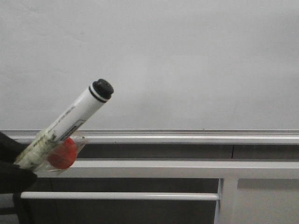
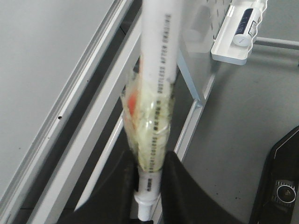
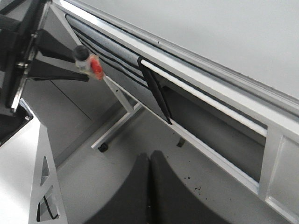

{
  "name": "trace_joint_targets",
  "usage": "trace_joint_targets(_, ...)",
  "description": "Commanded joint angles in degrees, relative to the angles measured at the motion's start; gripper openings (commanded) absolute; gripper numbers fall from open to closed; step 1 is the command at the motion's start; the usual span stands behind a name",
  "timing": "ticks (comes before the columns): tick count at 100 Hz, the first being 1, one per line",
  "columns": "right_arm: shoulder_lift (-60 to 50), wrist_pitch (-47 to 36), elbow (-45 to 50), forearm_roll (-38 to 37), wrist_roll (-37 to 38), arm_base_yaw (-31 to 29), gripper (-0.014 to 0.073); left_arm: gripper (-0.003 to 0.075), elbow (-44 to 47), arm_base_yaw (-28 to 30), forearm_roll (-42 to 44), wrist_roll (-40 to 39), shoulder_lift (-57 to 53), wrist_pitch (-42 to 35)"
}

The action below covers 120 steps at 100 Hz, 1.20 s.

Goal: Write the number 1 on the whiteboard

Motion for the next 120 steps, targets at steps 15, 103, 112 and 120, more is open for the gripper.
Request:
trace_joint_targets(15, 5.68, -1.71, -2.07, 7.06, -8.9, 0.72, -0.0062, -0.002, -4.0, -1.55, 0.73, -0.63, -0.27, 2.87)
trace_joint_targets(103, 21.14, -37.45, -2.07, 13.78, -18.11, 47.92, -0.0062, -0.002, -4.0, -1.45, 0.67, -0.63, -0.27, 5.58)
trace_joint_targets(112, 25.13, -43.84, -2.57, 13.78, -18.11, 54.59, -0.0062, -0.002, -4.0, -1.45, 1.25, -0.63, -0.27, 5.58)
trace_joint_targets(120, 28.05, -48.33, -4.2, 13.78, -18.11, 59.1, -0.006, -0.002, -4.0, -1.45, 1.15, -0.63, -0.27, 5.82)
